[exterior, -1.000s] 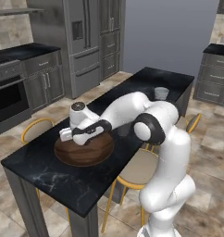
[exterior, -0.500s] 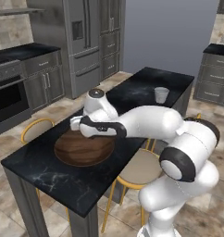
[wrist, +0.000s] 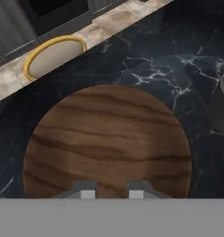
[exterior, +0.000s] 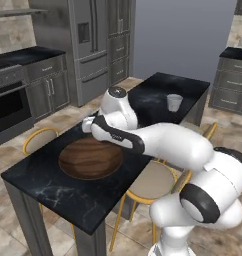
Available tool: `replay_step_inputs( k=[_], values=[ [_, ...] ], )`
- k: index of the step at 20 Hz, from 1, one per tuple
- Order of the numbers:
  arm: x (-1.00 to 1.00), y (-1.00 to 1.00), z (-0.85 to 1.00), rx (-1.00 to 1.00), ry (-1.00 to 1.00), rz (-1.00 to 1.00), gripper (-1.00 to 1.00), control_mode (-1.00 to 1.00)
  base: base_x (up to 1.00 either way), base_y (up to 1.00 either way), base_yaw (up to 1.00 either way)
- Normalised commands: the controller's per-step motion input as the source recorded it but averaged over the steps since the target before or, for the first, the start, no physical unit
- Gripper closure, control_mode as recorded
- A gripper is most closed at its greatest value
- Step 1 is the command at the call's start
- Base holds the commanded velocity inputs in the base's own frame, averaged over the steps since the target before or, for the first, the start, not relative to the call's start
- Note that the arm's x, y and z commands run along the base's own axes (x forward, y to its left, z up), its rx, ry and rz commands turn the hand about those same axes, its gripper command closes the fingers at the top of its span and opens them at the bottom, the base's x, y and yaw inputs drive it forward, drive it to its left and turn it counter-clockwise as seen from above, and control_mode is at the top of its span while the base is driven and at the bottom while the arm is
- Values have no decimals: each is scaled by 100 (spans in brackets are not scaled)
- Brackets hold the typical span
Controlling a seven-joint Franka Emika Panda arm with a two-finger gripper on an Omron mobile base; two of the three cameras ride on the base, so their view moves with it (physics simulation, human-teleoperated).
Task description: There are four ice cubes in the ice bowl. Place two ice cubes in each glass of water.
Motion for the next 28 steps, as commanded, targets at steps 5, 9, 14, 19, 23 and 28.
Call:
replay_step_inputs(
  k=[5,9,14,19,23,28],
  values=[
    [-20,0,-3,0,0,0,100,100,-80,-43,0],
    [0,0,0,0,0,0,100,100,-80,-100,-4],
    [0,0,0,0,0,0,100,100,-1,-100,-7],
    [0,0,0,0,0,0,100,100,36,-100,-5],
    [0,0,0,0,0,0,100,100,70,-100,-3],
    [0,0,0,0,0,0,100,100,91,-97,-1]
  ],
)
